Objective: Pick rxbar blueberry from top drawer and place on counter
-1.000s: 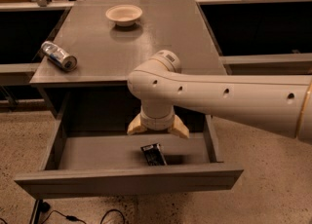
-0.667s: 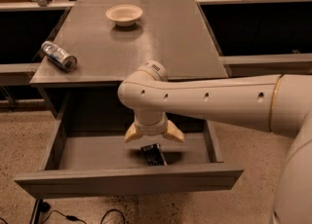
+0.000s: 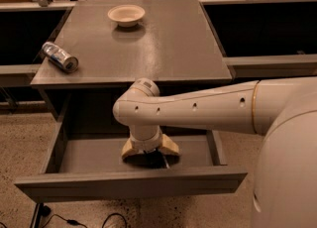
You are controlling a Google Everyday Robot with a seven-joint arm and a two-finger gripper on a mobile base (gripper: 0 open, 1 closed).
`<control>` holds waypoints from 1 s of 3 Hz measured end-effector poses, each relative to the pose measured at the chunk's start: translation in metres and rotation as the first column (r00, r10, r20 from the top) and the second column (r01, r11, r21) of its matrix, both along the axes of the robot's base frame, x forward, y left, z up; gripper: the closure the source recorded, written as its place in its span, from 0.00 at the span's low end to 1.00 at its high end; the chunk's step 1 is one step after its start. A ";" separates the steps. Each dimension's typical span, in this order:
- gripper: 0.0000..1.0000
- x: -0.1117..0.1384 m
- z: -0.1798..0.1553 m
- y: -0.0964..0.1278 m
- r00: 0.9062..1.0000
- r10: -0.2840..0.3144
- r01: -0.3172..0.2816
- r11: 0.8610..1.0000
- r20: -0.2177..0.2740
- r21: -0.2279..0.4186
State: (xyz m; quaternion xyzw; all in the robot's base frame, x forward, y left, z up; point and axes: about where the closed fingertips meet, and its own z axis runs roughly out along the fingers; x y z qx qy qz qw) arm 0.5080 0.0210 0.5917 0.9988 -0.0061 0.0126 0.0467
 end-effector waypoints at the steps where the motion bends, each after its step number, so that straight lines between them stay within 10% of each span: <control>1: 0.00 -0.002 -0.009 0.005 1.000 0.018 -0.018 1.000 -0.011 0.000; 2: 0.00 -0.004 -0.016 0.007 0.999 0.041 -0.041 0.999 -0.008 0.011; 3: 0.26 -0.004 -0.016 0.007 0.999 0.049 -0.049 0.999 -0.007 0.019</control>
Offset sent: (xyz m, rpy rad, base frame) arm -0.0047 0.0139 -0.0279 0.0378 -0.0052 0.0832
